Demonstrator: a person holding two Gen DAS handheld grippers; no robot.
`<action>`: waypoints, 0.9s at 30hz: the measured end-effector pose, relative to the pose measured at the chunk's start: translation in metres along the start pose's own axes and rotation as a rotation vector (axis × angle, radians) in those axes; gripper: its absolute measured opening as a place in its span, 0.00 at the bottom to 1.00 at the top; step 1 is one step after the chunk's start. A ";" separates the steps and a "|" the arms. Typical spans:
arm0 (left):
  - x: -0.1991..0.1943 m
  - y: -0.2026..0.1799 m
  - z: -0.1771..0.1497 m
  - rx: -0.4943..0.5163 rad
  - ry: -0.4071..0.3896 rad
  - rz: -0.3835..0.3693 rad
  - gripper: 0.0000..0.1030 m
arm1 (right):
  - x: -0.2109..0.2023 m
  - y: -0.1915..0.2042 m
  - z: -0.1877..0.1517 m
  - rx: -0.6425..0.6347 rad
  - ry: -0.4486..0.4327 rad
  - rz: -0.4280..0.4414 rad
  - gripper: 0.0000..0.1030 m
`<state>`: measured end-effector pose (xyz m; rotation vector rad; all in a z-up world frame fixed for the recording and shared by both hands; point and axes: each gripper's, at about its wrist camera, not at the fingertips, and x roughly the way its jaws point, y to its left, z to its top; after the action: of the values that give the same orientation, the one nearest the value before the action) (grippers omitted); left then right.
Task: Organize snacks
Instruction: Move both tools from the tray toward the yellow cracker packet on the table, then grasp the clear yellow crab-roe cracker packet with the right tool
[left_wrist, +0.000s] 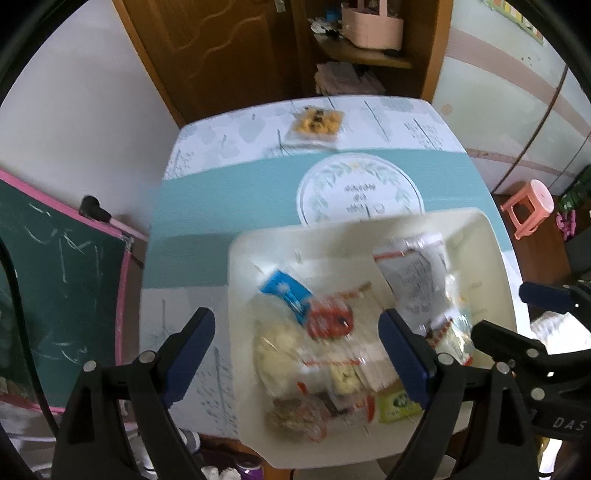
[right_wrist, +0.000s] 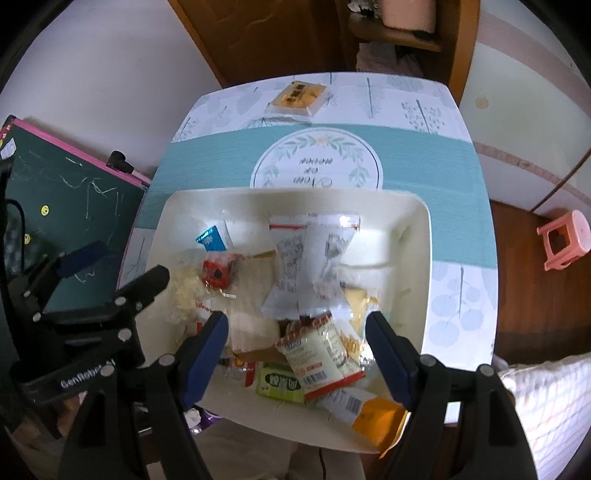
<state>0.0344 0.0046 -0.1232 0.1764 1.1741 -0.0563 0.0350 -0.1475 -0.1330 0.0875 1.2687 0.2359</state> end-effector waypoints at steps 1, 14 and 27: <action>-0.002 0.003 0.007 0.002 -0.010 0.006 0.87 | -0.002 0.002 0.006 -0.008 -0.006 -0.004 0.75; -0.019 0.066 0.129 0.013 -0.168 0.105 0.93 | -0.056 0.013 0.144 -0.083 -0.206 -0.103 0.75; 0.069 0.127 0.226 -0.082 -0.128 0.115 0.94 | 0.024 0.009 0.289 -0.025 -0.209 -0.103 0.82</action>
<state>0.2844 0.0951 -0.0884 0.1652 1.0349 0.0809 0.3155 -0.1146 -0.0675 0.0249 1.0584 0.1496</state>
